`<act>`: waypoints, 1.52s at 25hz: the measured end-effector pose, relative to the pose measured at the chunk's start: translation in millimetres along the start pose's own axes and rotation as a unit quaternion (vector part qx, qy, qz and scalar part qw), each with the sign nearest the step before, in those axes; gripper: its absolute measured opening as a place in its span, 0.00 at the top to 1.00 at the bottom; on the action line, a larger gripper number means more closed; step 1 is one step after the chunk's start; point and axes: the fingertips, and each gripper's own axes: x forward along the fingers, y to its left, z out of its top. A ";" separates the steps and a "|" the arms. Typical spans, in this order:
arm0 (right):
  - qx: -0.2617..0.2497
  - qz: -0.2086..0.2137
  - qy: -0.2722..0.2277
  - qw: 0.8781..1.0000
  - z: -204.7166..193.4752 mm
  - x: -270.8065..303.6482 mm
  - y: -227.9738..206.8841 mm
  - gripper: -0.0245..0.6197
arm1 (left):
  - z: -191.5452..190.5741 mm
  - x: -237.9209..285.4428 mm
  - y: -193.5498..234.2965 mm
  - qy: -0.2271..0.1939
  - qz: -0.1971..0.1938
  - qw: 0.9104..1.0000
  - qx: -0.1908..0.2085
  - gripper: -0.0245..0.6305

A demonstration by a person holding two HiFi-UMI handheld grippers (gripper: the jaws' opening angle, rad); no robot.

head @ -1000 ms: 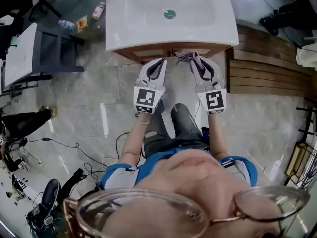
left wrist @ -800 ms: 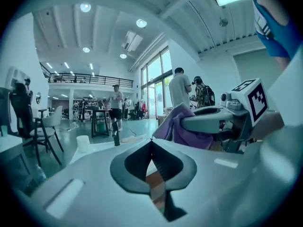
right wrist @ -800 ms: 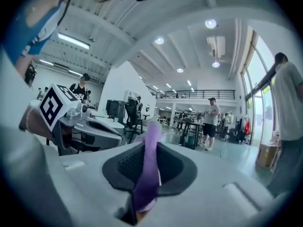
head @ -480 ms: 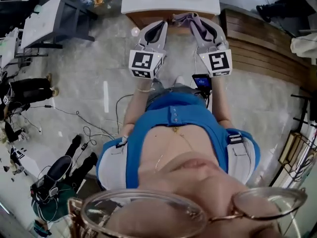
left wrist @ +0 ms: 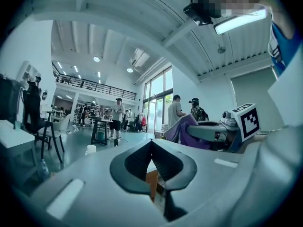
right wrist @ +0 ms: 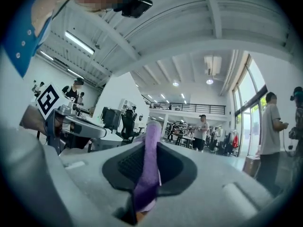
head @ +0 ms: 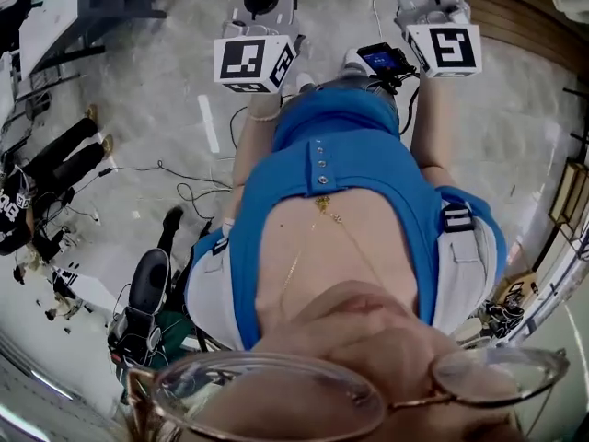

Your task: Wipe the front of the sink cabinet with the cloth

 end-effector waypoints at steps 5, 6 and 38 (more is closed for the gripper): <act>0.016 -0.026 0.003 1.000 1.5 -28.4 71.3 0.88 | -7.7 -56.9 0.7 -0.004 -0.024 1.000 0.006 0.96; 0.022 -0.029 0.004 0.999 1.2 -33.3 84.8 0.88 | -9.6 -66.1 -2.1 -0.003 -0.032 0.999 0.009 0.96; 0.049 0.041 -0.013 0.998 6.2 -185.8 93.5 0.88 | -33.1 -101.3 -194.4 0.013 -0.015 0.999 0.048 0.96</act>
